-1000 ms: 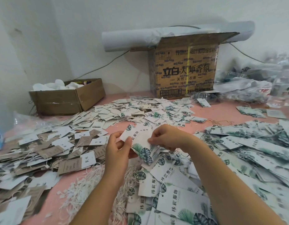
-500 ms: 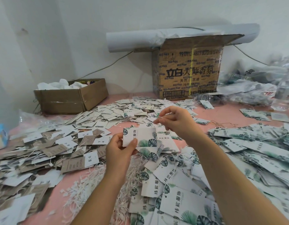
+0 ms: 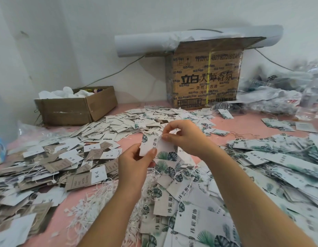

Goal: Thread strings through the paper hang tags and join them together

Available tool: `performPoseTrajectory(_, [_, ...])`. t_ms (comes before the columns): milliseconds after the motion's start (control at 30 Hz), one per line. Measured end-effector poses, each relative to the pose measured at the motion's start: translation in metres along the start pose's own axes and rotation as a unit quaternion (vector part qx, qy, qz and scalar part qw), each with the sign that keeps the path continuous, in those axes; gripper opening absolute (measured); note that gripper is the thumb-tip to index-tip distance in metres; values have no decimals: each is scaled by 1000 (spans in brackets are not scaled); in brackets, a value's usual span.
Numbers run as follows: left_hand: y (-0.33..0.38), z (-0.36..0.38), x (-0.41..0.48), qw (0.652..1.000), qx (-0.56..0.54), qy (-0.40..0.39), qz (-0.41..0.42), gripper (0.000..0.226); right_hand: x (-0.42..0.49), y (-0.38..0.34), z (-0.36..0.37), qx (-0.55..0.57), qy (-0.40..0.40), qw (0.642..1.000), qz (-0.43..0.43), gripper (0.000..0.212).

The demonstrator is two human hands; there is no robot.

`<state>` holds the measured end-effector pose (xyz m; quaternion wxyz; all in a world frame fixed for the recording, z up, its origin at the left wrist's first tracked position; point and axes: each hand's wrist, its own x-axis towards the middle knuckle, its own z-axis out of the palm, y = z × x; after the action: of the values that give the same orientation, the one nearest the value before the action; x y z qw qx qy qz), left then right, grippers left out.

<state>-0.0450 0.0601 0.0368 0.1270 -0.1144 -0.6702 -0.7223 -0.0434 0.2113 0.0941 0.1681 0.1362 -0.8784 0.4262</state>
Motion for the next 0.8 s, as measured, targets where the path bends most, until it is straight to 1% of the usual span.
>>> performPoseTrajectory(67, [1,0,0,1000,-11,6,-5,50,1,1,-1,-6,-8,1000,1,13])
performPoseTrajectory(100, [1,0,0,1000,-18,10,-11,49,1,2,-1,-7,-12,1000,1,11])
performPoseTrajectory(200, [1,-1,2,996,-64,40,-39,21,-1,4,0,-10,-32,999,4,11])
performPoseTrajectory(233, [1,-2,3,994,-84,55,-49,17,-1,3,1,-12,-42,999,3,11])
performPoseTrajectory(300, [-1,-4,6,989,-114,75,-59,18,-1,3,1,-22,-49,999,2,11])
performPoseTrajectory(400, [-1,-5,7,988,-114,84,-60,19,0,2,-1,-29,-24,999,8,11])
performPoseTrajectory(567, [-5,-5,7,990,-90,82,-65,18,-4,2,-3,58,-18,997,49,22])
performPoseTrajectory(733, [-3,-4,5,993,-68,77,-59,14,-7,-5,-4,158,18,987,3,11])
performPoseTrajectory(800, [-1,-4,4,994,-65,72,-52,12,-7,-9,-6,198,19,980,-21,7])
